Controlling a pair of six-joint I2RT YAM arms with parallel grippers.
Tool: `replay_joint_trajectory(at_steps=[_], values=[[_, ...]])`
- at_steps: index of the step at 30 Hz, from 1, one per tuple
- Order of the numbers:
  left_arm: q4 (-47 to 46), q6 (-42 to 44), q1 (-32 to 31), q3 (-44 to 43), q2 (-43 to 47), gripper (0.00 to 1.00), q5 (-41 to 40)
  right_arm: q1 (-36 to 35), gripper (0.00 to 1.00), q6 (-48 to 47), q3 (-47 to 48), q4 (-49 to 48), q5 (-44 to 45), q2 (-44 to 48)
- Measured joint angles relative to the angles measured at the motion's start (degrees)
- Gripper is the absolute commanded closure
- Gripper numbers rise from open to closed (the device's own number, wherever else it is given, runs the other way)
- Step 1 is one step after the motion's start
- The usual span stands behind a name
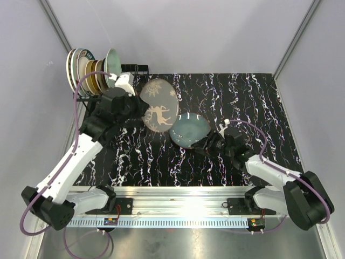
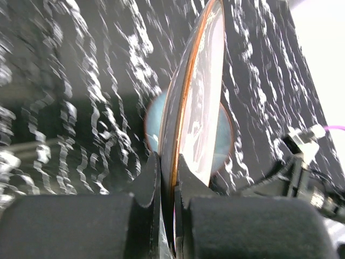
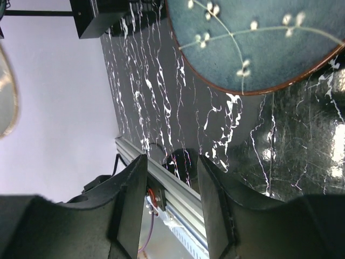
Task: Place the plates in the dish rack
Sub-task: Pass the plate from the right arm to the left, then insert the plate into the dish rack
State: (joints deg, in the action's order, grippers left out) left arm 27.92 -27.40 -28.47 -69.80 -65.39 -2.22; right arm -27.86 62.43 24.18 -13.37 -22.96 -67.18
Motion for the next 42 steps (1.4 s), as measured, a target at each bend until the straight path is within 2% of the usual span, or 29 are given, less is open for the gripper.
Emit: replay_joint_trajectory(at_steps=[7,17,24,31,42], values=[[2.56,7.17,0.0,-9.94,1.95,1.0,-8.24,0.0,0.5,-4.39,2.78,5.53,2.8,4.42],[1.27,20.2,0.0,-20.5,1.07,1.0,-19.58,0.0,0.5,-6.78,2.86,6.43,2.71,0.66],[-2.67,29.57,0.02,-21.16,-1.51,1.0,-26.29,0.0,0.5,-8.72,4.94,7.06,2.34,-1.36],[-5.64,36.0,0.7,-21.18,-4.52,1.0,-28.5,0.0,0.49,-10.4,5.46,7.26,2.27,-4.02],[-7.8,37.66,6.03,-22.47,-9.57,1.0,-29.14,0.0,0.48,-12.04,6.93,7.26,1.73,-8.66]])
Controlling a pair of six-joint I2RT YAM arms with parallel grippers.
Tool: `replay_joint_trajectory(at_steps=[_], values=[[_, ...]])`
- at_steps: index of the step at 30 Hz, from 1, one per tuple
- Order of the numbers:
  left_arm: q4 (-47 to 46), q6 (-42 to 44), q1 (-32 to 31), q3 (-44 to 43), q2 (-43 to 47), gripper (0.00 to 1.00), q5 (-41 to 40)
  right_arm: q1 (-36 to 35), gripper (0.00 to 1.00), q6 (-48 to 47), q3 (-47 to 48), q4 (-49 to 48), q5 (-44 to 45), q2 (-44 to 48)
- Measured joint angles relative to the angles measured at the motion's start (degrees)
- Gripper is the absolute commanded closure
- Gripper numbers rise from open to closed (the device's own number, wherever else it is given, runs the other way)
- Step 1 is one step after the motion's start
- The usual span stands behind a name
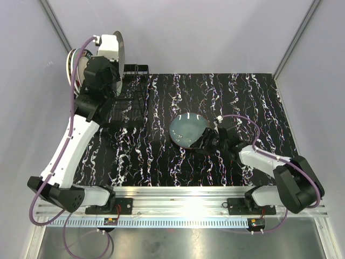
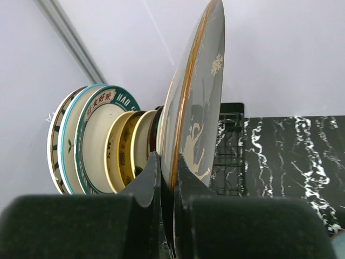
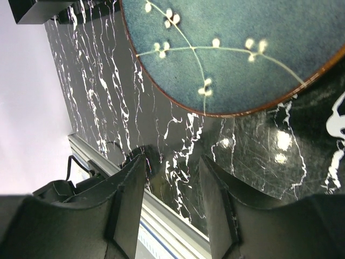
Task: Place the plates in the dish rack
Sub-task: Insert the plate into the dish rack
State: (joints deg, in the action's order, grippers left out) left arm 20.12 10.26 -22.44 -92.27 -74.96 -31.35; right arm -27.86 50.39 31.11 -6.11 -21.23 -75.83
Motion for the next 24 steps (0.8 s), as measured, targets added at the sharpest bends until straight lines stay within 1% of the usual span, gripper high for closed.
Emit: replay_joint_trajectory(at_steps=[9,24], values=[[-0.04,-0.35,1.77,-0.68,-4.24,1.0,-0.66,0.07,0.48,-1.55,2.67,0.0,-1.25,-3.02],[-0.52,-0.15,2.38,-0.66,-6.56,1.0,-1.38,2.71,0.48,-3.06,3.19,-0.13,-4.22,-6.45]])
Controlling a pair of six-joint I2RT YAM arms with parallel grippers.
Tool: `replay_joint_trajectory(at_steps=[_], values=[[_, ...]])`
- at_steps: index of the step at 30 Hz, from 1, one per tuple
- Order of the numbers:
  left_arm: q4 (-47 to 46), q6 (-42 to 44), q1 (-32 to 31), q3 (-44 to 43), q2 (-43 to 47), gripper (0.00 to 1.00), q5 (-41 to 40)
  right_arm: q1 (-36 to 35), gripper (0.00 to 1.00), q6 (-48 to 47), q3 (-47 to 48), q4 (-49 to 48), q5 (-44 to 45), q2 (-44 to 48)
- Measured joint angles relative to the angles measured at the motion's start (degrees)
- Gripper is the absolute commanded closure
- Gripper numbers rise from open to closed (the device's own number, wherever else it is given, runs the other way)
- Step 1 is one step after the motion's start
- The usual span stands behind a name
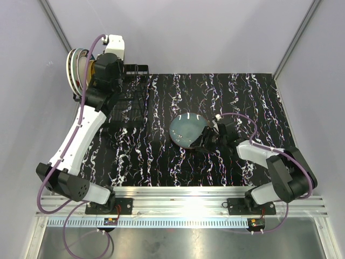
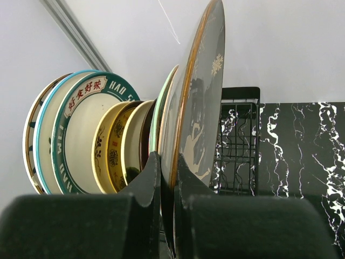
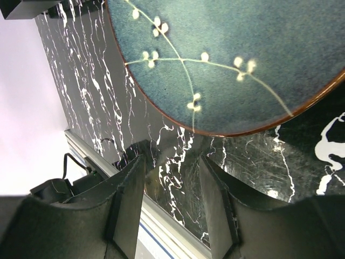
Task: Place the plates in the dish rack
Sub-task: Insert the plate into the dish rack
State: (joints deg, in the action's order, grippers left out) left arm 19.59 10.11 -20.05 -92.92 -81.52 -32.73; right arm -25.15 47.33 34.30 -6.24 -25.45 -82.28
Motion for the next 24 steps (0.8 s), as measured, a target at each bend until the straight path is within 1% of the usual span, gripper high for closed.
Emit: replay_joint_trajectory(at_steps=[12,24], values=[[-0.98,-0.07,0.28,3.56,-0.11,1.0,-0.44,1.33,0.48,0.0,0.0,-1.88,-2.43,-1.66],[-0.83,-0.15,0.26,3.85,-0.5,1.0,-0.76,1.6,0.48,0.02,0.0,-2.97,-3.21,-3.21]])
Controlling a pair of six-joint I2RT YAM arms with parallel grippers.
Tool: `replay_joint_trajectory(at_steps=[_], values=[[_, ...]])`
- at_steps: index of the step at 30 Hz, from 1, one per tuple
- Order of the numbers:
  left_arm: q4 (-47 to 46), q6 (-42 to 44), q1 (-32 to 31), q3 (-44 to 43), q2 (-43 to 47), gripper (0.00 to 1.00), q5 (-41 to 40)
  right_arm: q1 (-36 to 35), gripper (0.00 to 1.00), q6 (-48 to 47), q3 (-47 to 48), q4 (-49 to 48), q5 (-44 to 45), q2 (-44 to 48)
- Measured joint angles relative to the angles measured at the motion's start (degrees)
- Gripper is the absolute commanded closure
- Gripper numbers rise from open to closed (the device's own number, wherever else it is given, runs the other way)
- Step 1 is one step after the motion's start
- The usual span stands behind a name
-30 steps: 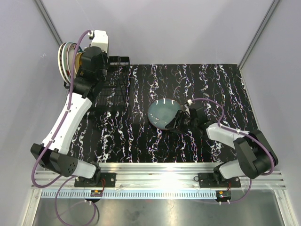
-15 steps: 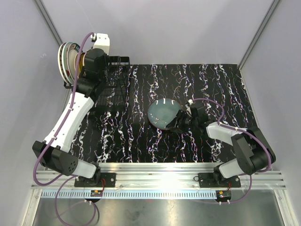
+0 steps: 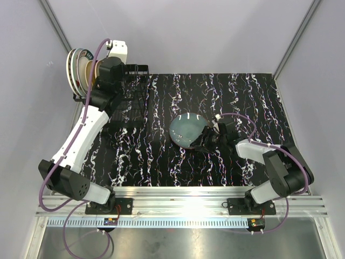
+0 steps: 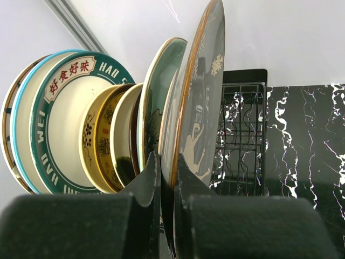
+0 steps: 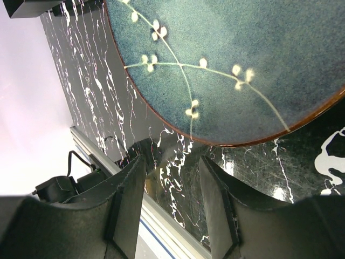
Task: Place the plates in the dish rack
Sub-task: Insert the plate into the dish rack
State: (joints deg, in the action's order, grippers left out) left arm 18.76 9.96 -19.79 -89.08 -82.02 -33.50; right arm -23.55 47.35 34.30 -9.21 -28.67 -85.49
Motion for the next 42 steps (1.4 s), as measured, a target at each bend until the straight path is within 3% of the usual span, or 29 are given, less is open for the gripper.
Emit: replay_joint_trajectory(at_steps=[26,42], values=[[-0.68,-1.86,0.22,1.55,-0.72,1.0,-0.79,1.11,0.48,0.0,0.0,-0.81,-1.01,-1.18],[-0.92,-1.79,0.31,1.6,-0.72,0.83,-0.81,1.11,0.48,0.02,-0.02,-2.1,-1.09,-1.7]])
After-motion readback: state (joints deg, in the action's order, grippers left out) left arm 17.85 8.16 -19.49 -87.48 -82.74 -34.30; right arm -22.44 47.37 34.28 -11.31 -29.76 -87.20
